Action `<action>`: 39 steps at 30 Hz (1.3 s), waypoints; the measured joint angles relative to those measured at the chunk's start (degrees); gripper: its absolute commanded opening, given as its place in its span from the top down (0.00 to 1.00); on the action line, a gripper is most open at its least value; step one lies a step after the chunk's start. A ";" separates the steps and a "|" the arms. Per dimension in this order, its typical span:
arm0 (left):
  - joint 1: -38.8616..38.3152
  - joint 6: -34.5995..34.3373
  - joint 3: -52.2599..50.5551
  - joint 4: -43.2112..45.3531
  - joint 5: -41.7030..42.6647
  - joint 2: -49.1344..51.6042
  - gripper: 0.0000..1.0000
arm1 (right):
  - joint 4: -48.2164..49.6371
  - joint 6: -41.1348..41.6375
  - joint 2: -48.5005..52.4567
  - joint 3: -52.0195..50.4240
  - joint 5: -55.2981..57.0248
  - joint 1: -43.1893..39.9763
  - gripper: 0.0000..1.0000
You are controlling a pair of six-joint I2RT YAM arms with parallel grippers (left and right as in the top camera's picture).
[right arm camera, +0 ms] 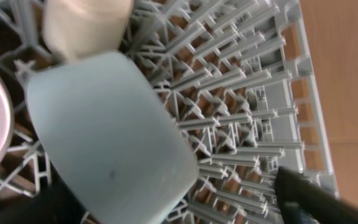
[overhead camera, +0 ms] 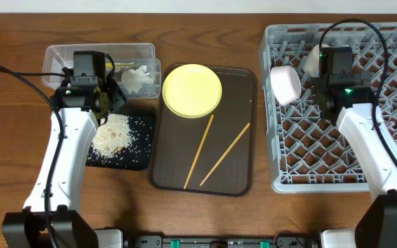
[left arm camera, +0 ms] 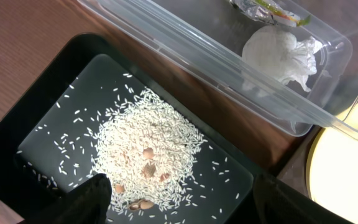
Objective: Sort waste into correct bins and load items into the dishwasher rack
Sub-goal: 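Reach the right gripper to the yellow plate rim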
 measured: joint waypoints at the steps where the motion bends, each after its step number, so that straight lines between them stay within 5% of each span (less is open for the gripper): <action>1: 0.00 0.00 0.00 0.02 0.00 0.00 0.24 | 0.37 -0.28 0.00 0.00 -0.57 0.24 0.01; 19: 0.00 0.07 0.00 0.00 -0.02 0.00 0.19 | 12.44 -0.11 -0.55 0.00 -38.34 10.38 0.02; 28: 1.49 0.00 0.00 -0.48 -0.92 0.00 0.19 | 20.17 6.25 2.10 0.07 -42.36 16.70 0.14; 39: 2.32 0.00 0.00 -1.92 -1.55 0.00 0.19 | 33.22 16.22 18.60 0.04 -38.53 22.03 0.29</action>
